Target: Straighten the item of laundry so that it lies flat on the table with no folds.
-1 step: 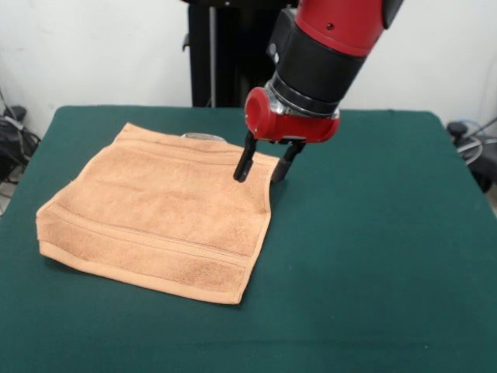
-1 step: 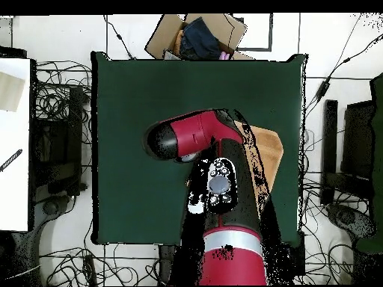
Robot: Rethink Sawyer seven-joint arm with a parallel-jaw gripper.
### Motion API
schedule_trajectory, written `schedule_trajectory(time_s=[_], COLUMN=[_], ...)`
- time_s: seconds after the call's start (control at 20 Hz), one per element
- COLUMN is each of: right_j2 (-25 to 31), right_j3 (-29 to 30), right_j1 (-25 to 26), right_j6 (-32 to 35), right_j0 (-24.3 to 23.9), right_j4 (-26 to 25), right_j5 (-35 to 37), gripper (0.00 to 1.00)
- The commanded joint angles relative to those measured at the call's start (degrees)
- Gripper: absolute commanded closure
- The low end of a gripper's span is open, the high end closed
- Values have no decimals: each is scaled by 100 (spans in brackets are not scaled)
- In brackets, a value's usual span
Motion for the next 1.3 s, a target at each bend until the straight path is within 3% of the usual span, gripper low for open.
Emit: schedule_trajectory(time_s=[0.05,1.3], right_j2=[-50,-389], right_j3=[697,828], right_j1=[267,779], right_j6=[112,1014], right_j0=[110,533], right_j4=[-474,-980], right_j5=[-106,-978], gripper=[0,0])
